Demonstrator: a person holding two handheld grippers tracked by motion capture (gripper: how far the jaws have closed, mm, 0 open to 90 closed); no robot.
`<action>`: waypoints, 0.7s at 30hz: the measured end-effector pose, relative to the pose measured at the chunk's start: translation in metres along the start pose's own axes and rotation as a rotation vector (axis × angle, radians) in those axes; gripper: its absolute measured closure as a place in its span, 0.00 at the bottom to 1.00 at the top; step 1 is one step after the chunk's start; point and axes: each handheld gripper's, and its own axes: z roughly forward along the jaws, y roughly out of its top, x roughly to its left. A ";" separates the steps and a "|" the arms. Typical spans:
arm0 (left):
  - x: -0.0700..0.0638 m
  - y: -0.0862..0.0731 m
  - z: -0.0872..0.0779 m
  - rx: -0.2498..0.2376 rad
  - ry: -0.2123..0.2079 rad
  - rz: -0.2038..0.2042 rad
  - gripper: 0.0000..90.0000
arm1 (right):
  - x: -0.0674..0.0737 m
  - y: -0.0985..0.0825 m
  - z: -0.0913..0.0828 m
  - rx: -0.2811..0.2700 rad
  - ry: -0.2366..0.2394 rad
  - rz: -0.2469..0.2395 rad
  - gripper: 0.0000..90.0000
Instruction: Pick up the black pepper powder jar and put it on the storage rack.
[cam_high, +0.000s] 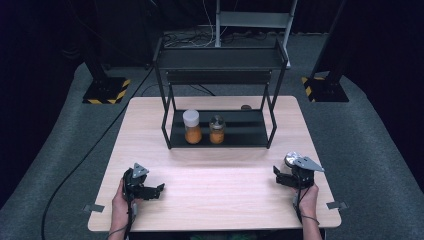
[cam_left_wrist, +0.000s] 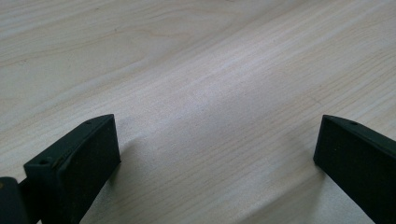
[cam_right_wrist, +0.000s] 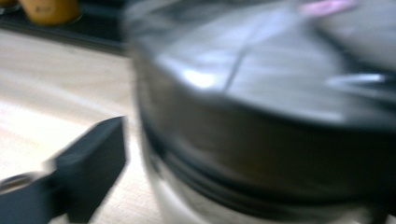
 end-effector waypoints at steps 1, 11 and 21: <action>0.000 0.000 0.000 0.000 0.000 0.000 0.00 | -0.001 -0.001 -0.001 -0.009 0.003 0.012 0.19; 0.000 0.000 0.000 0.000 0.000 0.000 0.00 | -0.002 -0.002 -0.004 -0.011 -0.012 0.026 0.33; 0.000 0.000 0.000 0.000 0.001 -0.002 0.00 | -0.002 -0.002 -0.004 -0.012 -0.019 0.017 0.34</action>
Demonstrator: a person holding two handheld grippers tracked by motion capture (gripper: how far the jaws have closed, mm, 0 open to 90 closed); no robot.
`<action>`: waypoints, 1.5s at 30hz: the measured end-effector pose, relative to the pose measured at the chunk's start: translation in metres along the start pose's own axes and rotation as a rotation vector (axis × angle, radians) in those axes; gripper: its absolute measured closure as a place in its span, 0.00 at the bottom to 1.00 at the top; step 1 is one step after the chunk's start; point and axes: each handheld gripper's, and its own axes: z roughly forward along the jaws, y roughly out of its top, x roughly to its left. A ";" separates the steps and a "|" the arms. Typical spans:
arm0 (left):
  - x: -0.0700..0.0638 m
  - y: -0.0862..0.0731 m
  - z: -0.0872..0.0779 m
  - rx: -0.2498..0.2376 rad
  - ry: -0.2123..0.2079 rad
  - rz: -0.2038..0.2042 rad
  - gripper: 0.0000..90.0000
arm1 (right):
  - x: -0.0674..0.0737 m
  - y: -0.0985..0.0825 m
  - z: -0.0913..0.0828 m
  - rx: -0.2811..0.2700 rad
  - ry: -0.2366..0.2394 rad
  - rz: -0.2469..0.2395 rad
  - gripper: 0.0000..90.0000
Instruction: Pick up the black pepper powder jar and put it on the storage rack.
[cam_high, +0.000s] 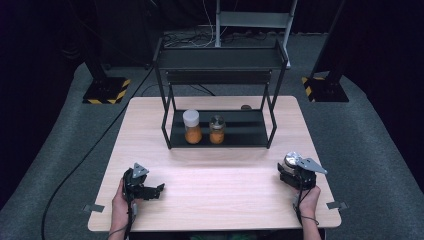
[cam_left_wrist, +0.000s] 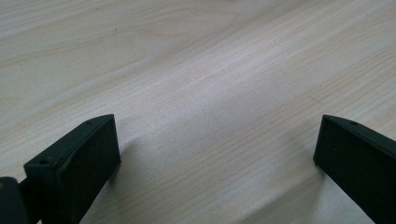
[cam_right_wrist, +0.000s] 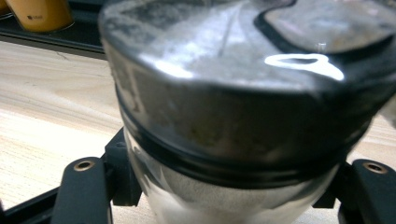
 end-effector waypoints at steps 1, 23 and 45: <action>0.000 0.000 0.000 0.000 0.000 0.000 0.00 | 0.000 0.000 0.000 0.000 0.001 0.001 0.34; 0.000 0.000 0.000 0.000 0.000 0.000 0.00 | 0.013 0.036 -0.013 -0.041 0.026 -0.048 0.34; 0.000 0.000 0.000 0.000 0.000 -0.001 0.00 | 0.041 0.060 0.000 -0.036 0.105 -0.095 0.34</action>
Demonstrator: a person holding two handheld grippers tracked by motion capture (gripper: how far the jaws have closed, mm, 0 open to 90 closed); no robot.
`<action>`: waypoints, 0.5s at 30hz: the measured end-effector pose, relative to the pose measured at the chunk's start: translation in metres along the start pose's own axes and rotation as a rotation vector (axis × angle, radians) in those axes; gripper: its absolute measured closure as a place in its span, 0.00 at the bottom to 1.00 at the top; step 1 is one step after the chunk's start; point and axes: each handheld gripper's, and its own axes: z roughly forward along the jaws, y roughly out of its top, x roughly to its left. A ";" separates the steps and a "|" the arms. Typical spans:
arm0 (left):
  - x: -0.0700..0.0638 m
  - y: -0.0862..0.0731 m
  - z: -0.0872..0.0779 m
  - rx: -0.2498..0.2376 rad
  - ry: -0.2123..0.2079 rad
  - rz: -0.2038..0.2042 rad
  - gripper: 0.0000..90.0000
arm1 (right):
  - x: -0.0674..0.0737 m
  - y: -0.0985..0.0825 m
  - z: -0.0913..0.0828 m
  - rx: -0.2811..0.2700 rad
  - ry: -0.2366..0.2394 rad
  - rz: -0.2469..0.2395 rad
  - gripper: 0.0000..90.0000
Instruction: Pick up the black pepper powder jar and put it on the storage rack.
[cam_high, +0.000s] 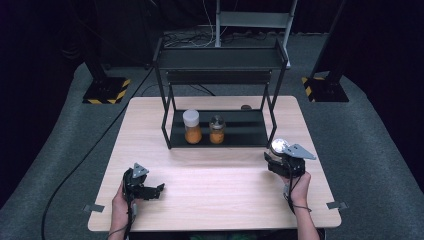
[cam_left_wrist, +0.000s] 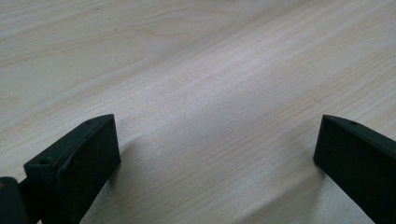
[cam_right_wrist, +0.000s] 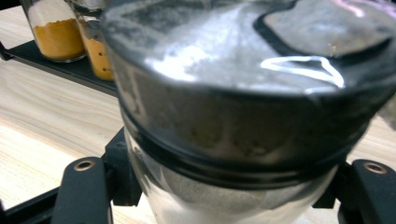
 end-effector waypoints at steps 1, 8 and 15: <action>0.000 0.000 0.000 0.000 0.000 0.000 0.00 | 0.001 0.001 0.001 0.004 0.003 -0.001 0.34; 0.000 0.000 0.000 0.000 0.000 0.000 0.00 | 0.006 0.005 0.007 0.018 0.016 -0.022 0.34; 0.000 0.000 0.000 0.000 0.000 0.000 0.00 | 0.009 0.011 0.009 0.018 0.021 -0.038 0.34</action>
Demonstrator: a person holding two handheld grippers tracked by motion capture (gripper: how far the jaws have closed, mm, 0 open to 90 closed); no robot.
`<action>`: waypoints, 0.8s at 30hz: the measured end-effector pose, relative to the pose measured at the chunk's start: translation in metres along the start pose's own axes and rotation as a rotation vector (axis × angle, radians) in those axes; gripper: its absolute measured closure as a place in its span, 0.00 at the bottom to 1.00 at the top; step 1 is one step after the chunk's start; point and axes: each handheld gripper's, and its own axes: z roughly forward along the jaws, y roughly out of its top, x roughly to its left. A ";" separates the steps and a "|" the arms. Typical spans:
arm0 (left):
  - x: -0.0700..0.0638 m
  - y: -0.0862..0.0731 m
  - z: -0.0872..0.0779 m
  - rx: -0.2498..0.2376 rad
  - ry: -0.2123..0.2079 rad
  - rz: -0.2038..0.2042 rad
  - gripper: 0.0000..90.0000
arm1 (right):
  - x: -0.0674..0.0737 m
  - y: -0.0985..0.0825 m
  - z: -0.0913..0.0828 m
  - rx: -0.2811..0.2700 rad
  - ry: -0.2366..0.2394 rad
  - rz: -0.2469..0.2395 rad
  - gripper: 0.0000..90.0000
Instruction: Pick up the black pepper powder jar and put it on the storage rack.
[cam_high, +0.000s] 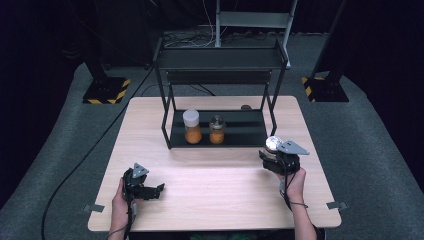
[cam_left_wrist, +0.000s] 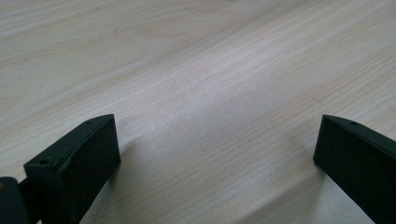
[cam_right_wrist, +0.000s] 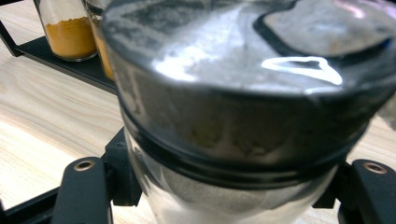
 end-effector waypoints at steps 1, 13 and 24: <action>0.000 0.000 0.000 0.000 0.000 0.000 0.00 | 0.000 0.001 0.000 0.002 0.000 0.000 0.34; 0.000 0.000 0.000 0.000 0.000 0.000 0.00 | 0.003 0.010 0.005 0.003 0.009 -0.015 0.34; 0.000 0.000 0.000 0.000 0.000 0.000 0.00 | 0.008 0.018 0.012 0.009 0.019 -0.033 0.34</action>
